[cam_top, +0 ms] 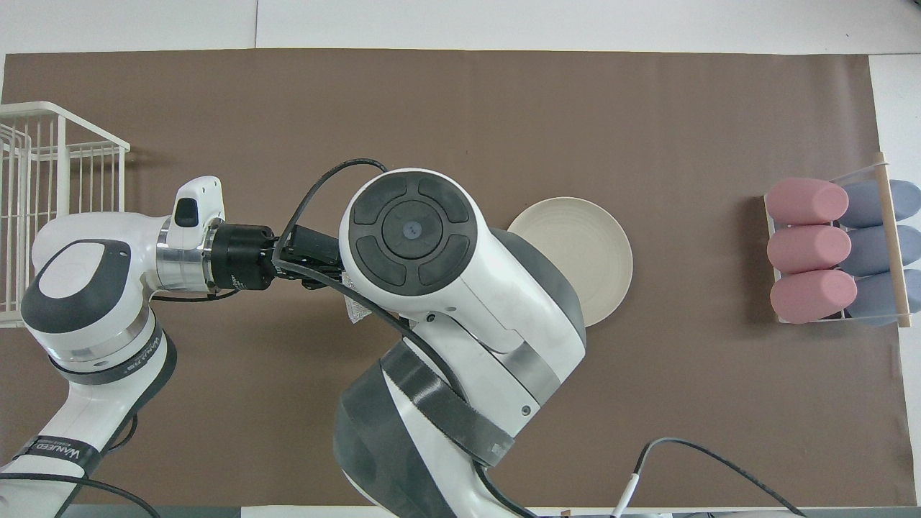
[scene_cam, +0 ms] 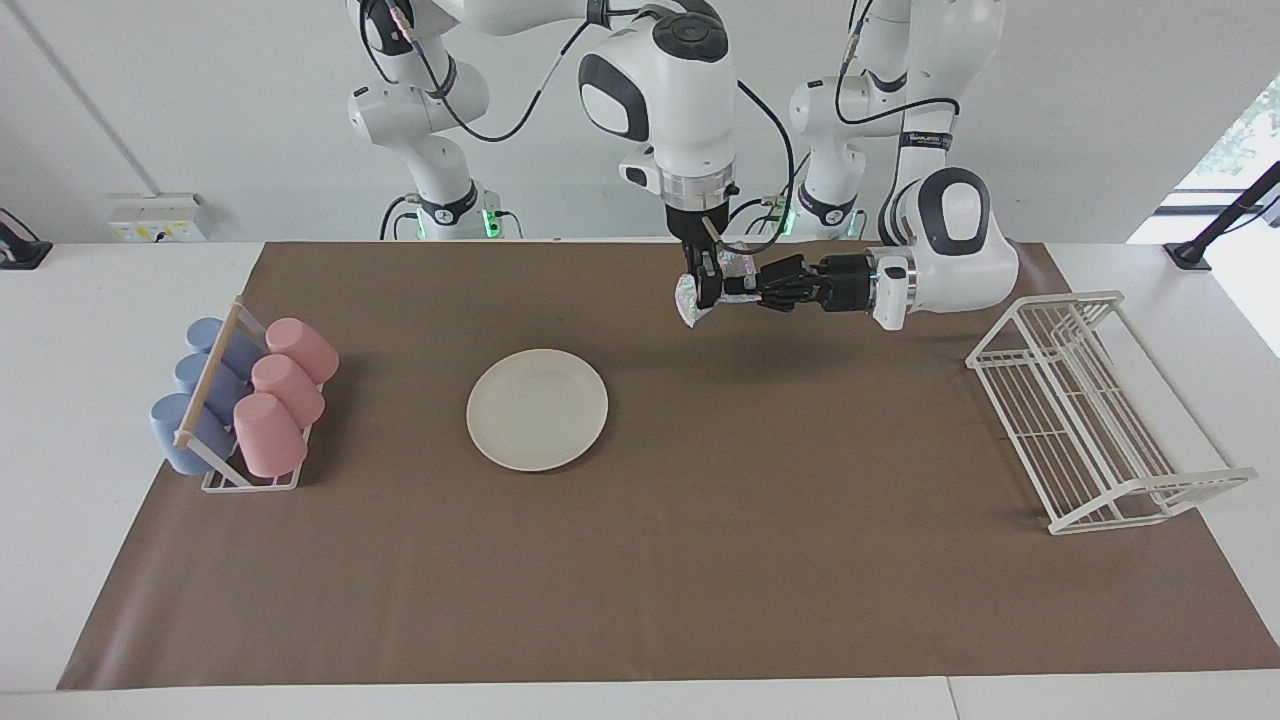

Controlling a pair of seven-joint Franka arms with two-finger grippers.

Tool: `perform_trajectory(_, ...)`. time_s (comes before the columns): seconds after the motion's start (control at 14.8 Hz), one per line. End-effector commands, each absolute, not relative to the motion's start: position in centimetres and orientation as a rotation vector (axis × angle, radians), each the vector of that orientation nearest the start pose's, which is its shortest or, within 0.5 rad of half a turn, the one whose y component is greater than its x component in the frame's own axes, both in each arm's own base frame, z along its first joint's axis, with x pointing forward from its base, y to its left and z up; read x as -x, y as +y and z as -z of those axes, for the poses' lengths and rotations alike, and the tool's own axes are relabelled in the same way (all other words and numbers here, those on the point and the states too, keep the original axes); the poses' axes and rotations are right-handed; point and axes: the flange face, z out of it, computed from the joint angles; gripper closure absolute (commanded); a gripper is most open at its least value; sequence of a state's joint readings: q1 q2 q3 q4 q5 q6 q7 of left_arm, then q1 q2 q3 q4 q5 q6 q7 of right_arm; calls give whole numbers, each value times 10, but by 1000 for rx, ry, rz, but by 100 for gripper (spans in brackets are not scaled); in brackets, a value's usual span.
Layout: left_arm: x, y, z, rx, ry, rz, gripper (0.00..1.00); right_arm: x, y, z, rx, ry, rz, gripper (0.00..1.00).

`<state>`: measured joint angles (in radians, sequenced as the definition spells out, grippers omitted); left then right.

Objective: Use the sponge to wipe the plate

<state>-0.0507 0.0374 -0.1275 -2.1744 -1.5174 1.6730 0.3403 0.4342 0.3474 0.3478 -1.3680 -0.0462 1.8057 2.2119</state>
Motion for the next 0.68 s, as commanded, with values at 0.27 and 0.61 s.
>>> perform_trajectory(0.27,-497,-187,-423,-1653,134,301,100,-512,429,-543,2230,2007,-96,100)
perform_trajectory(0.61,-495,-187,-426,-1644,122,309,0,-515,423,-540,2256,1995,-94,100)
